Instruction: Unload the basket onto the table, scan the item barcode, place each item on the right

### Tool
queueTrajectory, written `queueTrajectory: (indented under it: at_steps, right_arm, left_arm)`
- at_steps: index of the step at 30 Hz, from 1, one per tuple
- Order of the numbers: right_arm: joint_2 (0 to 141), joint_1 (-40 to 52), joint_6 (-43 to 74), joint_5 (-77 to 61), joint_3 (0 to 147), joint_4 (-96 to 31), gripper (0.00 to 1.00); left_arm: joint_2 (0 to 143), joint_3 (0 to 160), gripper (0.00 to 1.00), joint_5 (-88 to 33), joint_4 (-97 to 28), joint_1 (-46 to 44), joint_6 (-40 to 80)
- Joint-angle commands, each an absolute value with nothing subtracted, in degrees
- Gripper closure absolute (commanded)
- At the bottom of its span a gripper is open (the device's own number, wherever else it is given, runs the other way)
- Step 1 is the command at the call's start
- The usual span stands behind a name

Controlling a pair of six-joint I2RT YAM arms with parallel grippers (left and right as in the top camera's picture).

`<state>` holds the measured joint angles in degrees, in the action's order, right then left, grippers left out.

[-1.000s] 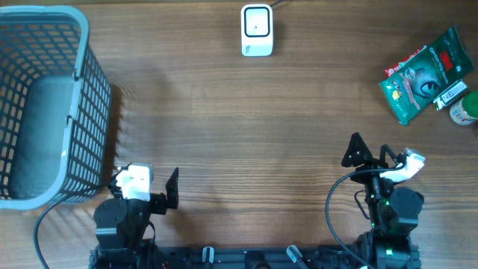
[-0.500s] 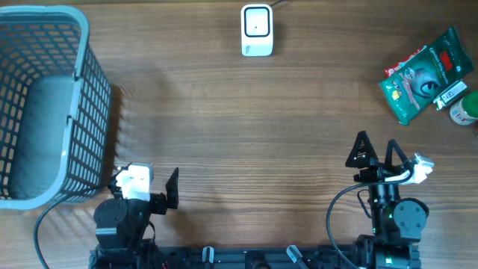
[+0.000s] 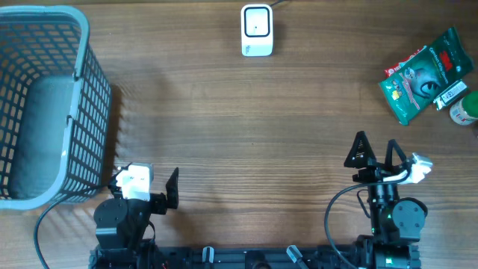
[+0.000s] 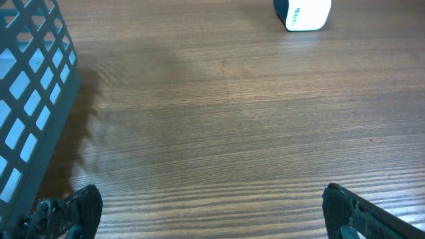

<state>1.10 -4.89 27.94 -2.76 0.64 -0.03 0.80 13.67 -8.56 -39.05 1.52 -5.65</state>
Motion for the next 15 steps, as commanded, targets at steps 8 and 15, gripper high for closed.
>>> queueTrajectory:
  at_steps: [8,15]
  right_arm:
    - [0.16,-3.33,10.52,0.47,0.36,0.4,0.0]
    - [0.27,-3.64,10.52,0.45,0.36,0.38,0.0]
  left_arm:
    - [0.38,13.45,0.0,-8.25,-38.87,1.74,-5.08]
    - [0.38,13.45,0.0,-8.25,-38.87,1.74,-5.1]
